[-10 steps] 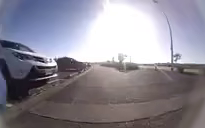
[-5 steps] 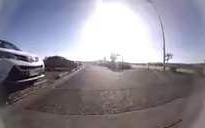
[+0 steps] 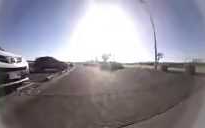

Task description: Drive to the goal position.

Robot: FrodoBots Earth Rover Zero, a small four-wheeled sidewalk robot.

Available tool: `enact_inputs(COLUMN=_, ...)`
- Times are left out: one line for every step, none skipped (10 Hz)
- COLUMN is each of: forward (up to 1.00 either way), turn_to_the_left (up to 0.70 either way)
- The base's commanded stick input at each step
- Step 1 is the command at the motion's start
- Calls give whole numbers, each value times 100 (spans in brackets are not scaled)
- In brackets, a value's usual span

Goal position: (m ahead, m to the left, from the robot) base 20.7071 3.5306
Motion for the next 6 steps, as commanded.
enact_inputs(forward=70, turn_to_the_left=-11)
enact_inputs(forward=70, turn_to_the_left=0)
enact_inputs(forward=70, turn_to_the_left=0)
enact_inputs(forward=70, turn_to_the_left=0)
enact_inputs(forward=70, turn_to_the_left=0)
enact_inputs(forward=70, turn_to_the_left=0)
